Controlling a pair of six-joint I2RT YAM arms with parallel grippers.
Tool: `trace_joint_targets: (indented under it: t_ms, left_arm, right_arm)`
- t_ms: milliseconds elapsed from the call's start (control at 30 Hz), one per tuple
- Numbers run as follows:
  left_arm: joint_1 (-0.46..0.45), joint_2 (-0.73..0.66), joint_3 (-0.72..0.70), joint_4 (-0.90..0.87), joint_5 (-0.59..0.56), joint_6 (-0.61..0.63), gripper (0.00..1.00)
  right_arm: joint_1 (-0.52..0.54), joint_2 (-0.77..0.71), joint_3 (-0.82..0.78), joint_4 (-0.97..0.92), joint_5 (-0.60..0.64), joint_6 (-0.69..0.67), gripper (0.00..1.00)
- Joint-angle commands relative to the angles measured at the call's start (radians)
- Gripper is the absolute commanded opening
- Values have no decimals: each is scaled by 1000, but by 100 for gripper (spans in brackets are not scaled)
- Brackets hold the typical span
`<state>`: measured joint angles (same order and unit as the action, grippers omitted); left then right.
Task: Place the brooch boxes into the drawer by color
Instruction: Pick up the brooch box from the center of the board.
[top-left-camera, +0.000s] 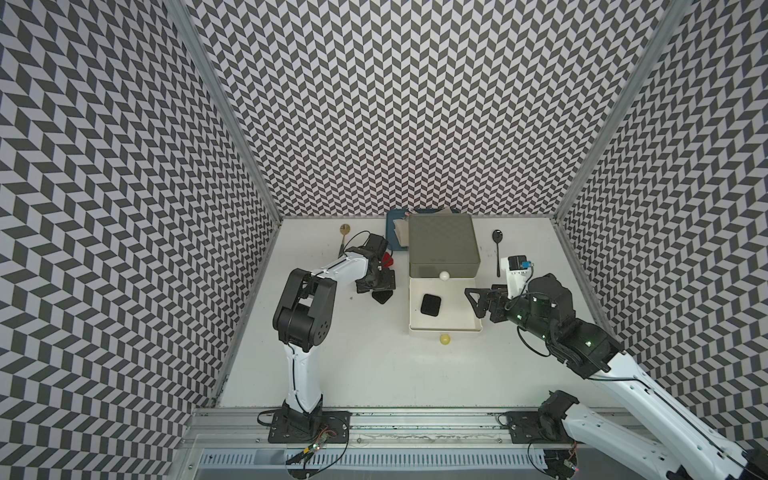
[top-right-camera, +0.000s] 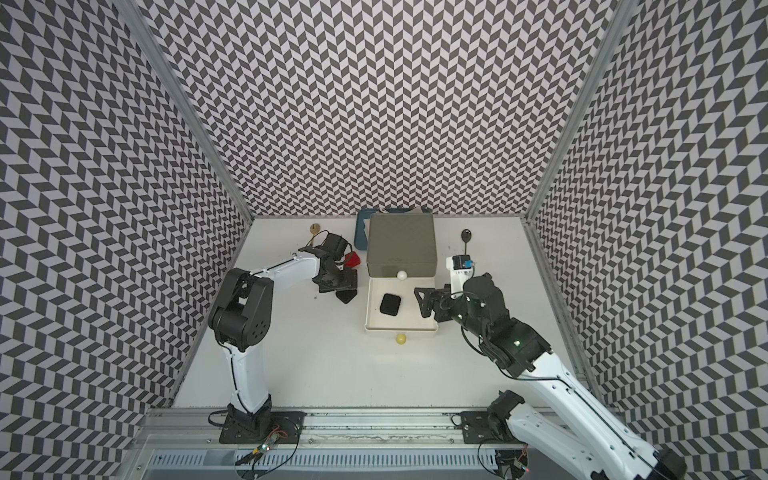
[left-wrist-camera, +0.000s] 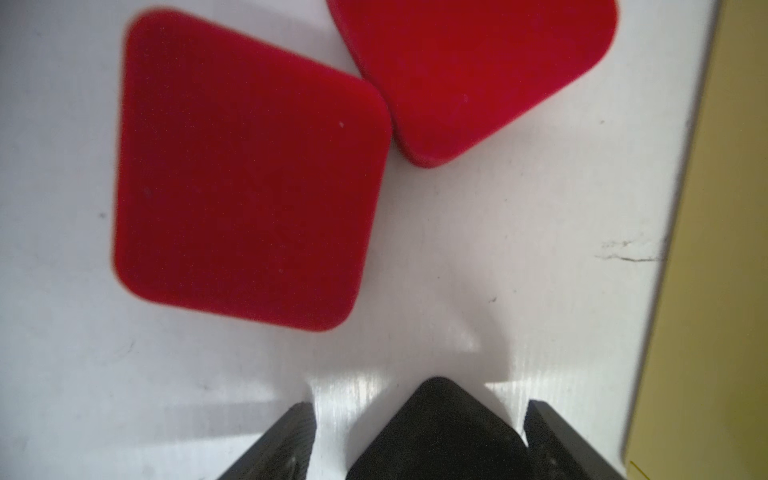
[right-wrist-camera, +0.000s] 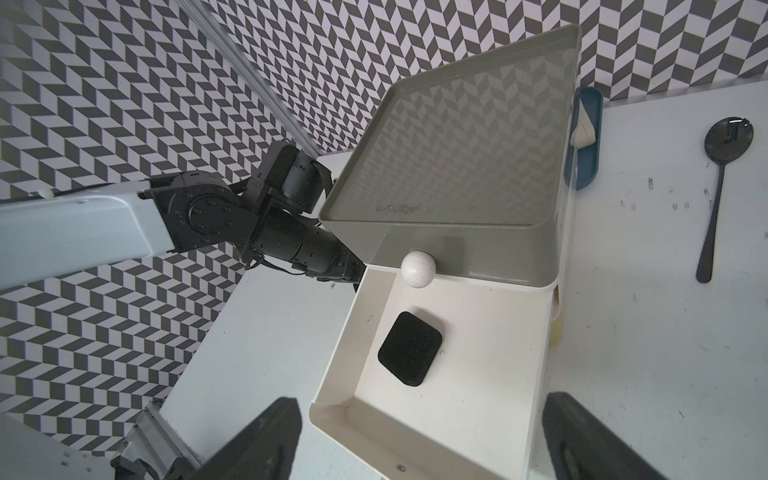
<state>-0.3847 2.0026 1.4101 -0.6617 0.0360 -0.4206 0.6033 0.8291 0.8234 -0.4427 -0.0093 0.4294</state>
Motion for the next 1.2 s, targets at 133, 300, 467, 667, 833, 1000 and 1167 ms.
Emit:
trace_joint_targets:
  t_ms: [133,300,467,667,833,1000,1167]
  left_arm:
    - [-1,-31,-3,-27,32,-3,86]
    - [-5,-59,-34,-51,46,18,85]
    - [-9,-99,-69,-49,86,79,86]
    - [-29,-96,-68,-62,96,129,95]
    - [-31,-84,-86,-50,98,113,94]
    - [-31,-73,-82,-47,93,92,84]
    - [-30,-64,-68,-64,50,88,77]
  right_arm:
    - [-6,5,-13,60,-14,-3,95]
    - [-5,9,-18,51,-20,-4,95]
    - [-6,5,-29,58,-19,-4,95]
    - [-6,16,-27,69,-31,0,95]
    - [-7,16,-30,65,-27,-2,95]
    - [-6,18,-33,65,-32,-1,95]
    - [-7,21,-35,66,-31,-3,95]
